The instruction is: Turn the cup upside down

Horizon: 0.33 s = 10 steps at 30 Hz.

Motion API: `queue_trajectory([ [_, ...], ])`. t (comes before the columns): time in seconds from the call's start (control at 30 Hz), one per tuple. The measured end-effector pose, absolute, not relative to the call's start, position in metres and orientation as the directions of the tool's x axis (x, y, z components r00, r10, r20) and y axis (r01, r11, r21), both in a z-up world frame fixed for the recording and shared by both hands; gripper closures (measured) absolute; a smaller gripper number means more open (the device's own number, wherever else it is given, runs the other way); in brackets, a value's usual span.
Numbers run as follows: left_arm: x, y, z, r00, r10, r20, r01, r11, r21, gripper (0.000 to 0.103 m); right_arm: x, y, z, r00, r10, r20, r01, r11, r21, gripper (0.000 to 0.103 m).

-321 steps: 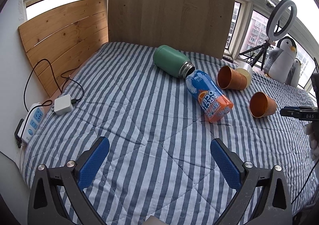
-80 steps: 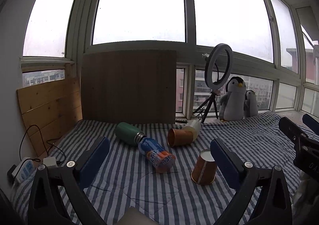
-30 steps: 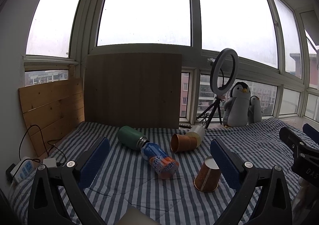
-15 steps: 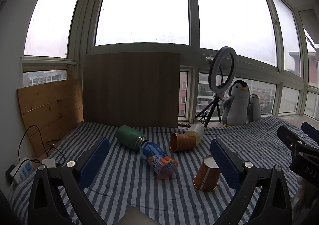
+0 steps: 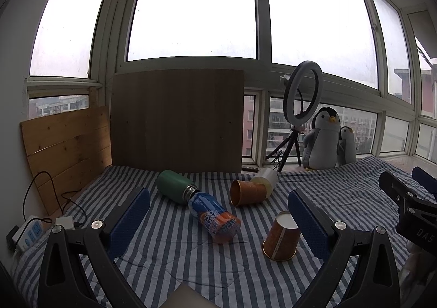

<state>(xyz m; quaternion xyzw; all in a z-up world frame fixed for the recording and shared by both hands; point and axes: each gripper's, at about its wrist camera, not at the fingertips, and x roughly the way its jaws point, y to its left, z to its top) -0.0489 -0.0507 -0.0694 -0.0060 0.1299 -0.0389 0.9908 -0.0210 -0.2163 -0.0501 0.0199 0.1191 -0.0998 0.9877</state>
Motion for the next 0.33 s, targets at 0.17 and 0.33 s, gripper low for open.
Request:
queue_trajectory([
  [0.17,-0.0468,-0.048,-0.0709,0.962,-0.078,-0.263,0.072,0.997,-0.032,0.001,-0.0206,-0.2158,-0.0508,0.951,-0.19,-0.242,0.2,0.98,0.017,0.001],
  [0.33,-0.0448,-0.0476,-0.0744,0.962,-0.065,-0.266,0.065,0.998,-0.008,0.001,-0.0177,-0.2149,-0.0524,0.949,-0.19,-0.252,0.199,0.98,0.012,0.001],
])
